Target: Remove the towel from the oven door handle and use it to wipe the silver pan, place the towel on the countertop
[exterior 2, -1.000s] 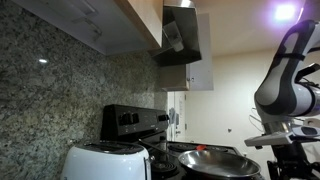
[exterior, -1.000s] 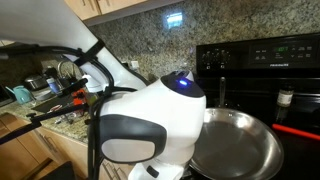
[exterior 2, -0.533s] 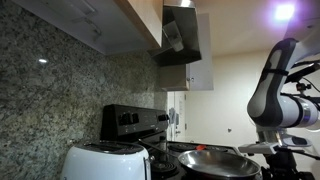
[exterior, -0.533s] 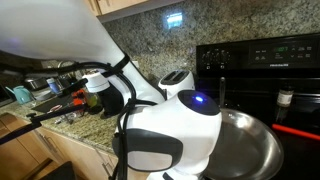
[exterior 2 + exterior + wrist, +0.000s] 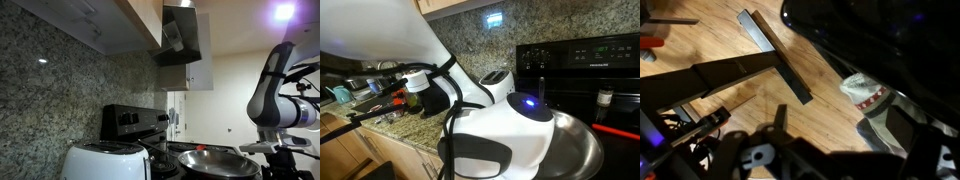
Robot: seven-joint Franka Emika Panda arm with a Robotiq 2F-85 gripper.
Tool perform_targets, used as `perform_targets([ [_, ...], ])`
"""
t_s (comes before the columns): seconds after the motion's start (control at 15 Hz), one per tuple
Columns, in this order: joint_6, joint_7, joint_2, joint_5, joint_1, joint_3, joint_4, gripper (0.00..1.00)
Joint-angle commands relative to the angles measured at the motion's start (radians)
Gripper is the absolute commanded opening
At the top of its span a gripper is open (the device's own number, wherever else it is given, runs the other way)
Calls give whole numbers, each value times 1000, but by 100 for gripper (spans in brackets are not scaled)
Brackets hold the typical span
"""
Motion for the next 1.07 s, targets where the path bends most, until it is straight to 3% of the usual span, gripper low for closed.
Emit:
perform_targets([
  [0.0,0,-185,-99,-39,-4,-4,-115,100],
  [0.2,0,-260,-109,-42,5,-21,-151,100],
  [0.47,41,-231,-109,2,17,-20,-160,100],
  [0.87,108,-437,-131,496,-92,155,-134,100],
  [1.0,88,-515,-127,607,-72,120,-139,100],
])
